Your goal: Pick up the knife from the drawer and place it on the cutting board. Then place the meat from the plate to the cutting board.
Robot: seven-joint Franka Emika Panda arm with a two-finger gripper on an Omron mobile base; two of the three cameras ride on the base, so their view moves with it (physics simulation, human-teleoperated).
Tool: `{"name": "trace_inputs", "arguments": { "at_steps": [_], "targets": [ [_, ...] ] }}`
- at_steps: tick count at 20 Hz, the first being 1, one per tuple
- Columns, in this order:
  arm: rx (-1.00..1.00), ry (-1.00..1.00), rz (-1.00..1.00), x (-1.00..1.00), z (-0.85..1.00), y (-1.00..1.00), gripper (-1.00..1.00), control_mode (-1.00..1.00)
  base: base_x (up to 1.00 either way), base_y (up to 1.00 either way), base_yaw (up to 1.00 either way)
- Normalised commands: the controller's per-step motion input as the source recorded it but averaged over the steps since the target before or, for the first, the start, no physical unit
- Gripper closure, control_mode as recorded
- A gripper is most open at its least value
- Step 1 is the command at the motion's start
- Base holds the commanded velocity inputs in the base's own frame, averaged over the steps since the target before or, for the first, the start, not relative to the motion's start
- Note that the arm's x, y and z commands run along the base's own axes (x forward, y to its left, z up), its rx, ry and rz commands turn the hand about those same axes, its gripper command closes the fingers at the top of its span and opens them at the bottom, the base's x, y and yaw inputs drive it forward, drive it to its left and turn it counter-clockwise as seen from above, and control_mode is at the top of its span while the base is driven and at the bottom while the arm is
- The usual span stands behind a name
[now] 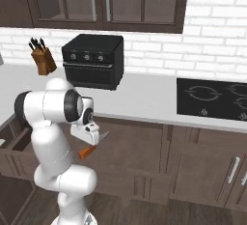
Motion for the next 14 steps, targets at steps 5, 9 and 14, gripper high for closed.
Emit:
{"name": "trace_inputs", "arguments": {
  "at_steps": [5,9,14],
  "targets": [
    [-0.03,0.0,-0.01,0.27,-0.24,0.0,-1.0,-1.0,0.0,0.0,0.0],
    [-0.04,0.0,0.0,0.29,-0.22,0.09,-1.0,-1.0,0.0,0.0,0.0],
    [-0.04,0.0,0.0,0.26,-0.28,0.05,-1.0,-1.0,0.0,0.0,0.0]
  ]
}}
